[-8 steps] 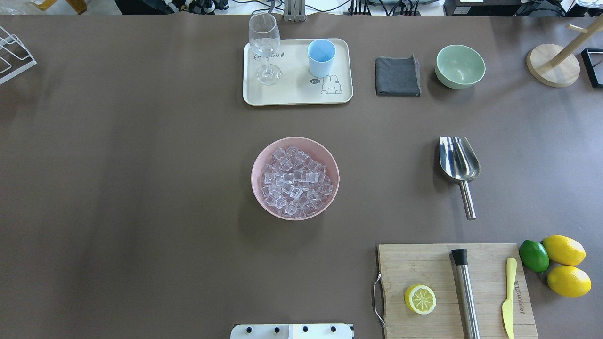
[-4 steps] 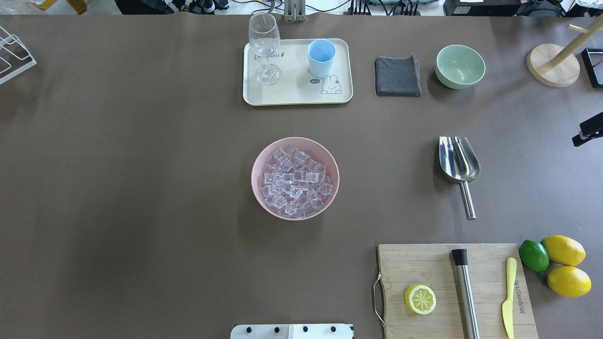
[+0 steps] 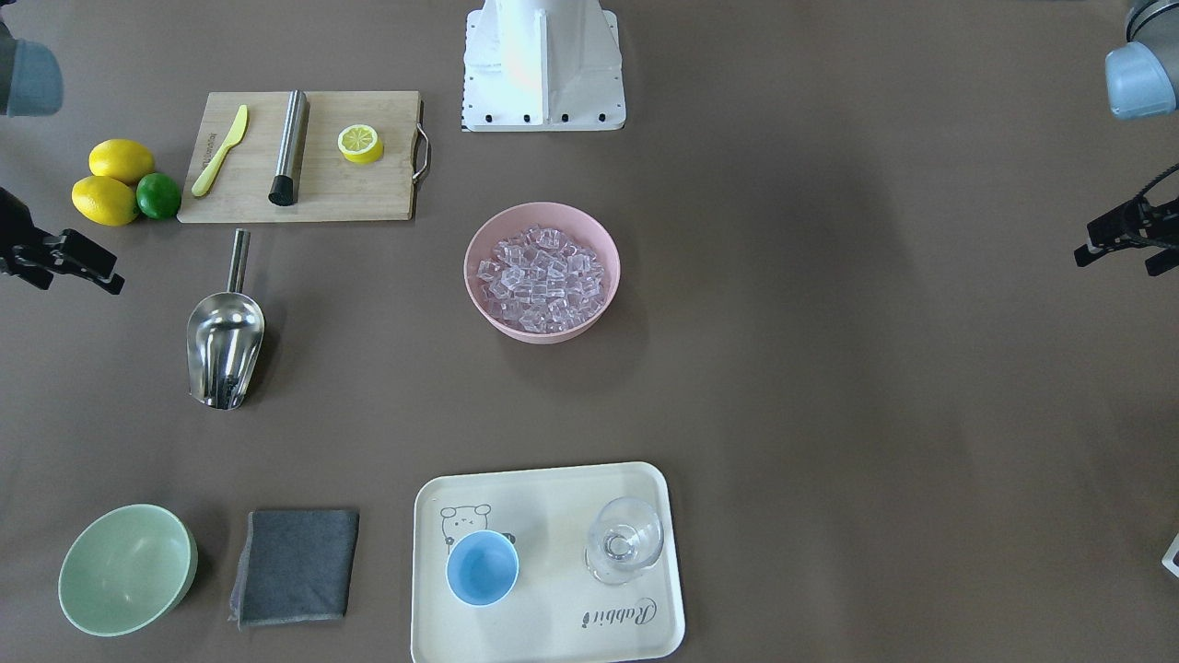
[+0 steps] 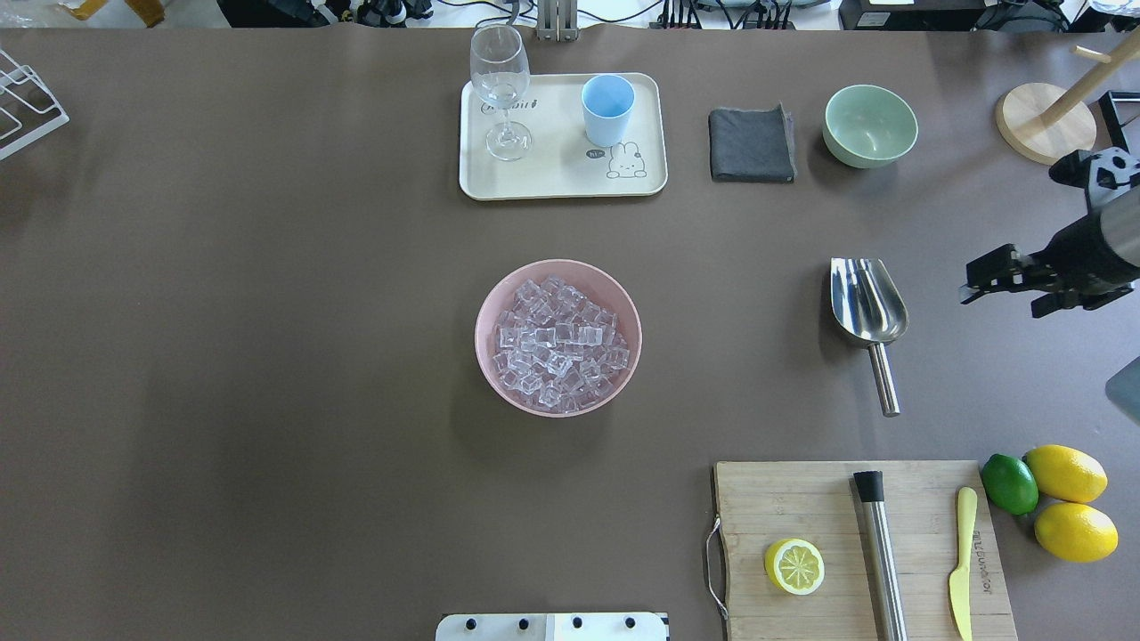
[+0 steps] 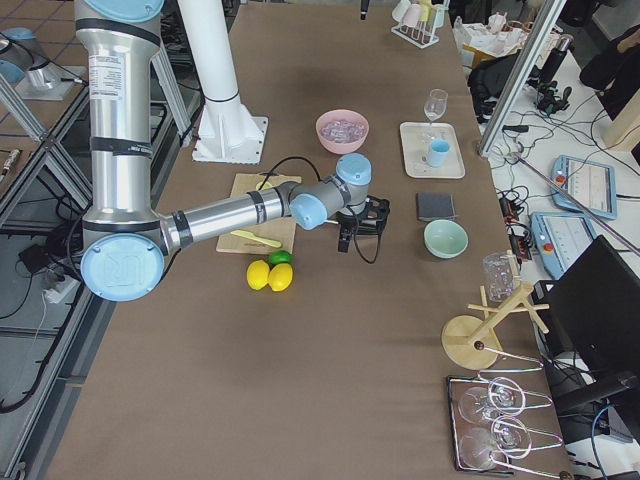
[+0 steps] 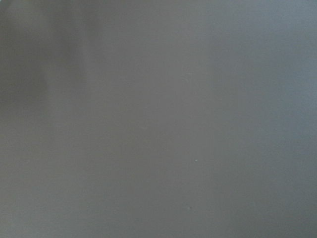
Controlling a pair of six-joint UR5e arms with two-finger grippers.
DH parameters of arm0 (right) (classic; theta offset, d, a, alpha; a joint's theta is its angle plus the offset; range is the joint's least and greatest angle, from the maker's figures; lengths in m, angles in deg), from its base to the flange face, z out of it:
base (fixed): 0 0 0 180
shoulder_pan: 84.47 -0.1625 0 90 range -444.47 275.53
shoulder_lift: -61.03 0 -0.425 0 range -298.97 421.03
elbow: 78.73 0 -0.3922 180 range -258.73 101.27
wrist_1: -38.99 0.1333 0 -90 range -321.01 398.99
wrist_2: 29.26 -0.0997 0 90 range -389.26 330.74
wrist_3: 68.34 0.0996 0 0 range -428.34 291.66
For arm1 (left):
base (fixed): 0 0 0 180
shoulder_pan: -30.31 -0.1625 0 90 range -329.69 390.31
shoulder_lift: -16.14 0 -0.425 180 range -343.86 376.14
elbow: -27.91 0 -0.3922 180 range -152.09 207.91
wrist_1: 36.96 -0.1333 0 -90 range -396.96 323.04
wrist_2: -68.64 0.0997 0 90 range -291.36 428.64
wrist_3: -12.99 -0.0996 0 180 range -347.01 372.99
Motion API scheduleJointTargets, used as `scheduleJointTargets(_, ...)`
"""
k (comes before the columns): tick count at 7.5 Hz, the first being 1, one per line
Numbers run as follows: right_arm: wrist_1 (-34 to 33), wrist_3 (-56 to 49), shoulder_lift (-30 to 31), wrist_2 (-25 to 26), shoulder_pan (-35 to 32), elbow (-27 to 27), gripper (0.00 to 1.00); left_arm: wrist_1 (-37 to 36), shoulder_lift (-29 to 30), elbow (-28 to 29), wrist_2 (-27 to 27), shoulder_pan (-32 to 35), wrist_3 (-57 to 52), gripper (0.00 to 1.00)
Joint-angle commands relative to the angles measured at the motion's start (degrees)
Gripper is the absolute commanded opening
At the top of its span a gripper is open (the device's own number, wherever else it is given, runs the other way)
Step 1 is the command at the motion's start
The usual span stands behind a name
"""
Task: Put ice in cup with scoop
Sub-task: 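Reach the right gripper to the silver scoop handle while the left arm moves in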
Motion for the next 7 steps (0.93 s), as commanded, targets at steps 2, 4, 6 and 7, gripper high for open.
scheduleJointTargets(2,0.83,8.57,-2.93,7.15,11.89,-1.38,1.0,2.14,5.53,-2.04,0.58,-9.3,-0.15,0.98)
scheduleJointTargets(4,0.83,8.49,-3.19,7.6,14.79,-0.85,1.0,10.11,7.55,-2.03,6.68,-17.65,-0.24,0.98)
scheduleJointTargets(6,0.74,8.66,-3.46,7.6,17.25,-0.85,1.0,16.13,9.74,-2.56,9.72,-23.73,0.2,0.98)
scheduleJointTargets(7,0.57,8.49,-3.46,7.51,17.96,-0.76,1.0,16.48,11.07,-3.87,9.9,-27.31,0.03,0.98)
